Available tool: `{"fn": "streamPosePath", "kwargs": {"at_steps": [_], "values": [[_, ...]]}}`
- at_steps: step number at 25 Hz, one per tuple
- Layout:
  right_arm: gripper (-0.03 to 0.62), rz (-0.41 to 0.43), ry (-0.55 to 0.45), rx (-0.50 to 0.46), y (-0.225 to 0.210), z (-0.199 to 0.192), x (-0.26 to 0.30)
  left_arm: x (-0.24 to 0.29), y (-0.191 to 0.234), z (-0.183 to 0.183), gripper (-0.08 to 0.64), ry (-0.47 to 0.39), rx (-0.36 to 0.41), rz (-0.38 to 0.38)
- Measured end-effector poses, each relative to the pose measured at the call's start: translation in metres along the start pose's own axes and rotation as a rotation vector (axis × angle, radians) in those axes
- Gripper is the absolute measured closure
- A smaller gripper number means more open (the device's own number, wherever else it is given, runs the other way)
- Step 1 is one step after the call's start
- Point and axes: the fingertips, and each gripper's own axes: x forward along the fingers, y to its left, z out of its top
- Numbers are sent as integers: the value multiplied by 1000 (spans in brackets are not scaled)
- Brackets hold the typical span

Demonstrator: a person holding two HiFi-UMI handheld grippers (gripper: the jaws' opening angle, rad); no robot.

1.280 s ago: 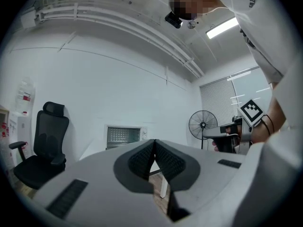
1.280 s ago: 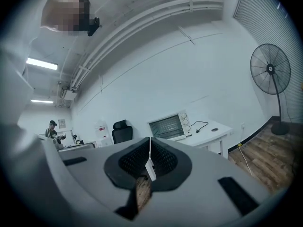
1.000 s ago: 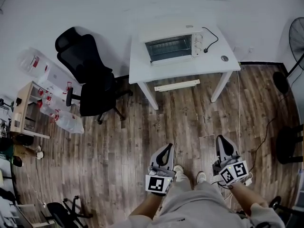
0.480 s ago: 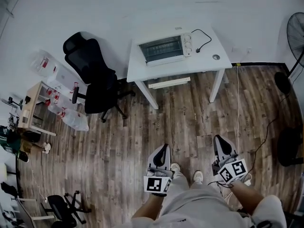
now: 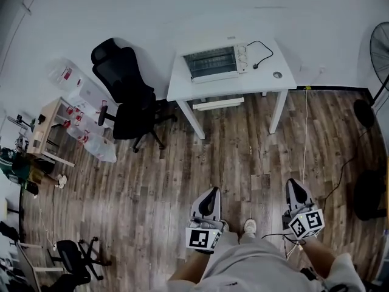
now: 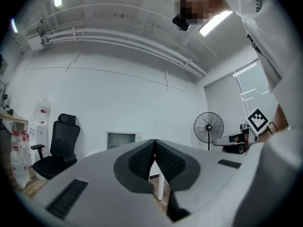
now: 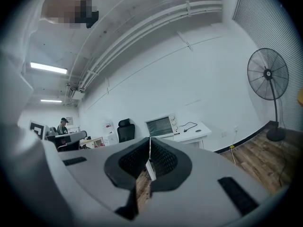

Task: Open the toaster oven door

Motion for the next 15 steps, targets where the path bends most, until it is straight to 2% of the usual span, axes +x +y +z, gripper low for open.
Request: {"fn": "streamPosePath", "kwargs": {"at_steps": [15], "values": [[574,-60,-51,1,36,15,-29,-29,23,20,552,-43,10,-45]]}}
